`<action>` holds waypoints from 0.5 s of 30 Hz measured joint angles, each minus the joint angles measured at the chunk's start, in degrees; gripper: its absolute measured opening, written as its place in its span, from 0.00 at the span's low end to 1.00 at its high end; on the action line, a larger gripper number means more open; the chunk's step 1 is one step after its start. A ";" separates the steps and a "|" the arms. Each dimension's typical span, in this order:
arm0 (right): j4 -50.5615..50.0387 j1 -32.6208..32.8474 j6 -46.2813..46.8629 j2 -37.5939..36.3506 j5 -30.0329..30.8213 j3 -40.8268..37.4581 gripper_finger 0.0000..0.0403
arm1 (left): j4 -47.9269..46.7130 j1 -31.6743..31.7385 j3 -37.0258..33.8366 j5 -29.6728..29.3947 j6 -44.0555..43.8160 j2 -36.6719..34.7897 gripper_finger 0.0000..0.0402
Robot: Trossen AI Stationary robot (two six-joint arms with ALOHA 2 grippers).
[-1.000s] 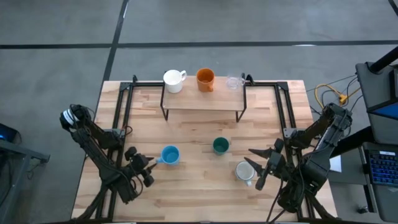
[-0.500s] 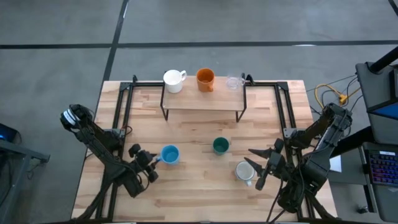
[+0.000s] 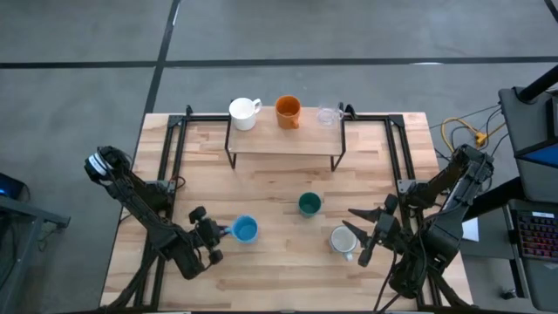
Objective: Stack small to large cups/mugs on shelf
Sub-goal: Put the blue cup on the shelf
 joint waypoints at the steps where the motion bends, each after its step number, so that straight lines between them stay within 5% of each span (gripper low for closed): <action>1: 0.00 0.00 -0.11 -0.01 0.00 0.00 0.37 | 2.31 0.00 0.00 0.53 2.20 0.02 0.06; 15: 0.02 0.00 -0.20 0.01 -0.08 0.00 0.36 | 6.91 2.85 0.45 -3.58 12.70 -3.13 0.06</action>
